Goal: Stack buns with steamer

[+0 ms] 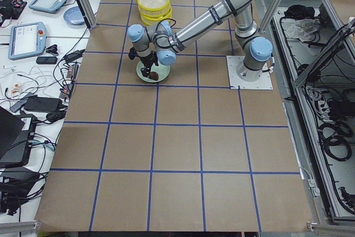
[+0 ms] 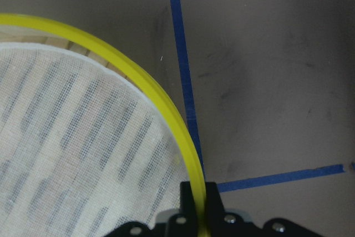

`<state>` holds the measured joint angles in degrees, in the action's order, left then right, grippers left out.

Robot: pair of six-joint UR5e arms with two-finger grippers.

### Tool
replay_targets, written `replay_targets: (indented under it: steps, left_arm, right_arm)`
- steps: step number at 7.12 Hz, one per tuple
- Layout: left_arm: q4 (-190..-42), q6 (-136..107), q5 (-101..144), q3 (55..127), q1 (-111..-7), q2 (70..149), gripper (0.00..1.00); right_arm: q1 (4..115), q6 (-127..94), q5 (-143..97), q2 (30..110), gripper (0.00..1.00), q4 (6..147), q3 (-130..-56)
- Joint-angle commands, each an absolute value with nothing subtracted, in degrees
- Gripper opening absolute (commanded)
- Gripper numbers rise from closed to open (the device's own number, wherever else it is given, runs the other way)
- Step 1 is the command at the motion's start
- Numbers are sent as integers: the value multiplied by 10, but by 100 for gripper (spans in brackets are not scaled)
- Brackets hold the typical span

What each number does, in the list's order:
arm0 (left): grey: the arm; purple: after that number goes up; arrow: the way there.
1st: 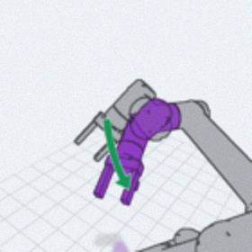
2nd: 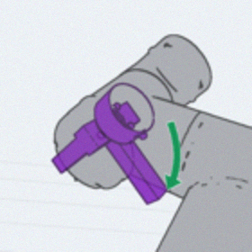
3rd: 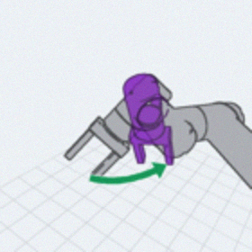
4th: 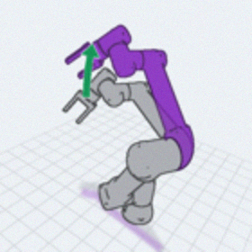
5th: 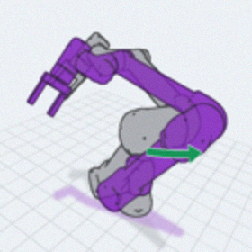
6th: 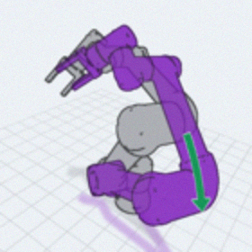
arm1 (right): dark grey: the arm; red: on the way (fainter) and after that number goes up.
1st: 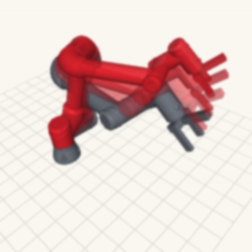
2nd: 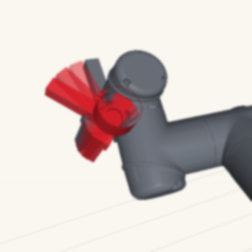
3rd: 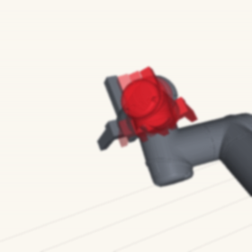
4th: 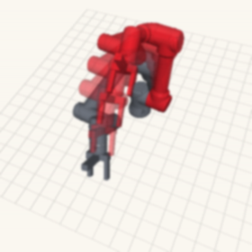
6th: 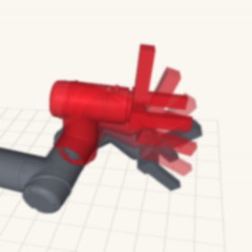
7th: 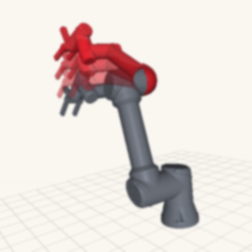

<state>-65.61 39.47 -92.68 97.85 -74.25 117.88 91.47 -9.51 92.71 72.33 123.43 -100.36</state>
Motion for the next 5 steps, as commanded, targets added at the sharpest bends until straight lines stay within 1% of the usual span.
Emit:
replay_targets:
  steps: [1, 2, 3, 5]
  left_arm:
    - [-671, 398, -928, 981, -743, 1188, 60]
    - [-689, 391, -928, 983, -742, 1188, 22]
    - [-692, 384, -928, 983, -743, 1188, 0]
    - [-706, 337, -919, 975, -743, 1175, 0]
  right_arm:
    - [917, -118, 922, 727, 0, 1212, -1004]
    - [918, -118, 922, 726, 0, 1211, -1005]
    - [918, -118, 922, 727, 0, 1210, -1004]
    - [920, -119, 917, 723, 0, 1210, -1004]
